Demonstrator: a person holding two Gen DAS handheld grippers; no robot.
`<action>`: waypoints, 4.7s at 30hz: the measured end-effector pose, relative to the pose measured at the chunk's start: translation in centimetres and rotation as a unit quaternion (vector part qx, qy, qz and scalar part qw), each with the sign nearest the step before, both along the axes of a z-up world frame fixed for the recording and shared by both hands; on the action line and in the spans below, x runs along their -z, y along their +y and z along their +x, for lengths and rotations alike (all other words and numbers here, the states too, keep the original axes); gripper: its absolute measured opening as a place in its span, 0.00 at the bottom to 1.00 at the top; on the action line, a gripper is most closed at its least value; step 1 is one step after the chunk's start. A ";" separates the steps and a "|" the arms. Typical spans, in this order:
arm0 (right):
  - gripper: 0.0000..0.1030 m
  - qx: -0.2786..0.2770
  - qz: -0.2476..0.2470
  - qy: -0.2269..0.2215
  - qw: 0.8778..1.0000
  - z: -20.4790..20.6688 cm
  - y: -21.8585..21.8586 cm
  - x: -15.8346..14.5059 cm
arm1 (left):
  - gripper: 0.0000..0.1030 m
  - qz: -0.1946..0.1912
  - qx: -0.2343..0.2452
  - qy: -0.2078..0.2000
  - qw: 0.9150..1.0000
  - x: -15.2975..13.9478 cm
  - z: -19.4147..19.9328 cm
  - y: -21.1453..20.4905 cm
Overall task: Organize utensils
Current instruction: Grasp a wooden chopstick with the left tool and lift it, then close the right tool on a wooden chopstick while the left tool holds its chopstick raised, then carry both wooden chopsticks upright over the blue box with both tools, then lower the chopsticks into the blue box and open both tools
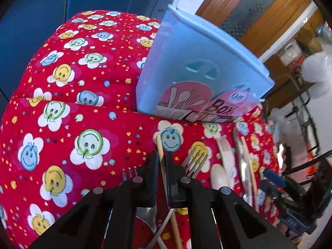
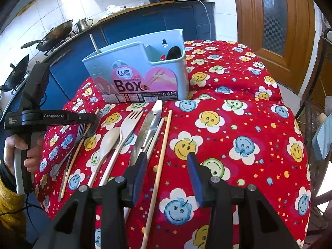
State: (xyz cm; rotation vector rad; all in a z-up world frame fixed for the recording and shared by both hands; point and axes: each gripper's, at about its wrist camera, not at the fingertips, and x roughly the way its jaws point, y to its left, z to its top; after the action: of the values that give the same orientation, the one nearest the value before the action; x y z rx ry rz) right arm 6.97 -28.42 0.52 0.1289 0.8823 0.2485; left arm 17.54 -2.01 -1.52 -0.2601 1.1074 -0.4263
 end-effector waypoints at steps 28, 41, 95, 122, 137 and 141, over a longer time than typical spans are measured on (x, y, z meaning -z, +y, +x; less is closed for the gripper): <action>0.20 -0.041 -0.043 0.124 0.990 6.1 1.6 0.7 | 0.04 0.018 -0.033 -0.240 0.970 -11.0 -4.9 1.9; 0.06 -0.038 -0.048 0.143 0.988 8.3 1.9 0.6 | 0.04 0.009 -0.033 -0.253 0.967 -11.6 -5.7 1.9; 0.06 0.042 0.092 -0.365 0.925 14.1 -0.1 -11.6 | 0.04 0.008 -0.081 -0.364 0.928 -14.6 6.2 -0.8; 0.28 0.005 0.100 -0.301 0.948 13.6 0.8 -8.1 | 0.17 0.006 -0.055 -0.327 0.943 -11.6 4.7 -1.0; 0.40 0.001 0.094 -0.300 0.949 7.2 0.8 -11.3 | 0.33 0.005 -0.027 -0.314 0.949 -13.6 0.2 -0.8; 0.41 0.002 0.096 -0.299 0.949 5.1 0.7 -12.0 | 0.33 0.010 -0.018 -0.314 0.949 -14.2 -1.8 -0.6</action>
State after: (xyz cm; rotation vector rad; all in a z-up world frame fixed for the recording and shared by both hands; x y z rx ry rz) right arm 12.05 -27.74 12.49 0.2230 0.2516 0.3463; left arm 15.75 -2.60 12.72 -0.1099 0.4804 -0.4241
